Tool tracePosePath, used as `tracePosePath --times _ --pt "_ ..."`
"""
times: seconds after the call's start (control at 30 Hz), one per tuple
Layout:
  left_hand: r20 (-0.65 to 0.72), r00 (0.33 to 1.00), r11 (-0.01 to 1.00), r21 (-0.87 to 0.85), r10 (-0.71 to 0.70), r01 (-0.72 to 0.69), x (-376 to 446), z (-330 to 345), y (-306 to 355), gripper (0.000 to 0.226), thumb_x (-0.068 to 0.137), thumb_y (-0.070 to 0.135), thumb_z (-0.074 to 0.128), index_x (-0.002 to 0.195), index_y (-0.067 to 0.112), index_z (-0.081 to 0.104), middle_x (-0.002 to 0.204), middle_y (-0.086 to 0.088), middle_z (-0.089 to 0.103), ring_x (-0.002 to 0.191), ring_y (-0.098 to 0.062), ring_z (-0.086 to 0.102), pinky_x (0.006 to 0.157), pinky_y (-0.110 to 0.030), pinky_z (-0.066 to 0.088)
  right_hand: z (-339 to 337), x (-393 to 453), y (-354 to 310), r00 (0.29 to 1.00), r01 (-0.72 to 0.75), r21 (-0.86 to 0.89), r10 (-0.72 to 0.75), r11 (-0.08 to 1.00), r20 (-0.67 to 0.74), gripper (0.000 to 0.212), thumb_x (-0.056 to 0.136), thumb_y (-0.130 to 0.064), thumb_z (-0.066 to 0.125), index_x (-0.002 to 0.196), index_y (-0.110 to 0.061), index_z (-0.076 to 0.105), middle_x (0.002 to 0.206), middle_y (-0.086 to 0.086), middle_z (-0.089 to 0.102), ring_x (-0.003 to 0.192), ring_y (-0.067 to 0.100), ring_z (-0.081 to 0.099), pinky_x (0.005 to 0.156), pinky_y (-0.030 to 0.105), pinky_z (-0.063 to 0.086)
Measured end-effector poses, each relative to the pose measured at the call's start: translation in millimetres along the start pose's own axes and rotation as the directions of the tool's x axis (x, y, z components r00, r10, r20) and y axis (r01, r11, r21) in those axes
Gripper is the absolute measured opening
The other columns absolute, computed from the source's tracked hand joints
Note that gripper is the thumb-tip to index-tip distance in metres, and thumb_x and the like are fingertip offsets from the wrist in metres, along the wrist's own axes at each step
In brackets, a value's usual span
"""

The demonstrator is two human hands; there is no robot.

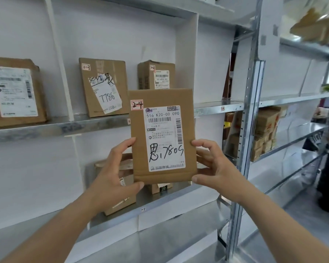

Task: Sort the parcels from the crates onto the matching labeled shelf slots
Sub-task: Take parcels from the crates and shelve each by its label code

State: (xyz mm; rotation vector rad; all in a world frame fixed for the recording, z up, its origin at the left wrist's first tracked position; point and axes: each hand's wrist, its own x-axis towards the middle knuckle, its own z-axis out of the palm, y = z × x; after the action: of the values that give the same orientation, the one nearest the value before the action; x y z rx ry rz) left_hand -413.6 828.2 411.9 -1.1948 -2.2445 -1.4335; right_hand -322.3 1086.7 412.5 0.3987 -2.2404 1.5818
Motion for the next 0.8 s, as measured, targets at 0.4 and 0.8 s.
tracePosePath --times 0.4,0.8 --pt "0.008 1.0 1.0 0.004 -0.028 0.028 76 49 -26 0.094 0.053 0.045 0.073 0.128 0.067 0.02 0.143 0.022 0.031 0.133 -0.005 0.035 0.107 -0.049 0.038 -61 48 53 1.0 0.013 0.01 -0.013 1.0 -0.017 0.071 0.08 0.005 0.068 0.116 -0.049 0.041 0.131 -0.013 0.055 0.127 0.012 0.048 0.098 0.041 0.05" --pt "-0.083 0.996 0.997 0.069 -0.037 0.043 134 182 -10 0.091 0.061 0.036 0.077 0.124 0.07 0.02 0.14 0.031 0.027 0.129 0.004 0.034 0.105 -0.036 0.04 -201 61 126 0.992 0.04 0.102 -0.052 0.994 0.112 0.072 0.078 0.012 0.067 0.114 -0.047 0.045 0.132 -0.005 0.055 0.126 0.013 0.05 0.096 0.042 0.051"
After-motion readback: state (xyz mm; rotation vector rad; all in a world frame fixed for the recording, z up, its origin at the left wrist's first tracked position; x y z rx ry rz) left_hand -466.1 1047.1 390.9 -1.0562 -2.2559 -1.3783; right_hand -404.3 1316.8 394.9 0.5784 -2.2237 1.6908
